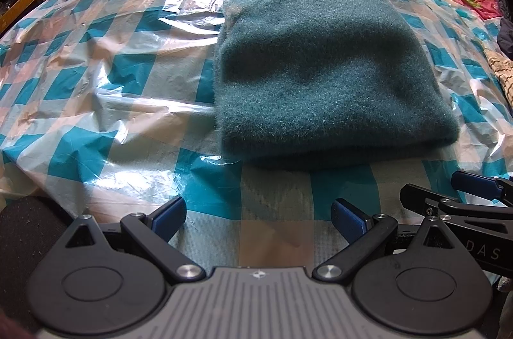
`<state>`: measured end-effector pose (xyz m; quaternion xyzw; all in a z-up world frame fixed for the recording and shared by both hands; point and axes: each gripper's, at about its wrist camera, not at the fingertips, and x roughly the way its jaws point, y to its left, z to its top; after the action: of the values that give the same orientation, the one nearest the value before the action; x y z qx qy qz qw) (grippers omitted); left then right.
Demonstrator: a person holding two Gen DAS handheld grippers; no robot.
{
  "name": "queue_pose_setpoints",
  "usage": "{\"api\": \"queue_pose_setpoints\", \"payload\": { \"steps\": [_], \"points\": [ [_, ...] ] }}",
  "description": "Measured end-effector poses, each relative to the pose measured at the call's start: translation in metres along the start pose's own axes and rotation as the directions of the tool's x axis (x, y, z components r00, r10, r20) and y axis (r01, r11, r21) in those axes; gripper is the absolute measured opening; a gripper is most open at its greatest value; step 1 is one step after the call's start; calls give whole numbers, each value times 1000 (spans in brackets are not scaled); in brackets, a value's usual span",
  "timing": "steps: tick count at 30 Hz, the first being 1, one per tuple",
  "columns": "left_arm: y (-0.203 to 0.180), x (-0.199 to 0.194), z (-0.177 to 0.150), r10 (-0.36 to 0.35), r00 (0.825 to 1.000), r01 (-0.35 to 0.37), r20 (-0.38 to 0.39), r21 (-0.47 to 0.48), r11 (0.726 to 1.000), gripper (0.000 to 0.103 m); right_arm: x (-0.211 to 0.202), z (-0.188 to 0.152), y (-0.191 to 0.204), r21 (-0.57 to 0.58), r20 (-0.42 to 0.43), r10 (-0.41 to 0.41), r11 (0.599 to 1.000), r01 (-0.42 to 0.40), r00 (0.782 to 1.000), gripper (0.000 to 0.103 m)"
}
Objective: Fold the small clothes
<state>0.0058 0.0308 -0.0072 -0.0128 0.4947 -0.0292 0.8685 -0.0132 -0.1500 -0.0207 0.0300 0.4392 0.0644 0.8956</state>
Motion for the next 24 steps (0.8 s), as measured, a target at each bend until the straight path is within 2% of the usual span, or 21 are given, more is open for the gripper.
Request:
{"api": "queue_pose_setpoints", "payload": {
  "steps": [24],
  "points": [
    [-1, 1, 0, 3, 1000, -3, -12, 2, 1000, 101, 1, -1, 0, -2, -4, -2, 1000, 2, 1000, 75]
  ]
}}
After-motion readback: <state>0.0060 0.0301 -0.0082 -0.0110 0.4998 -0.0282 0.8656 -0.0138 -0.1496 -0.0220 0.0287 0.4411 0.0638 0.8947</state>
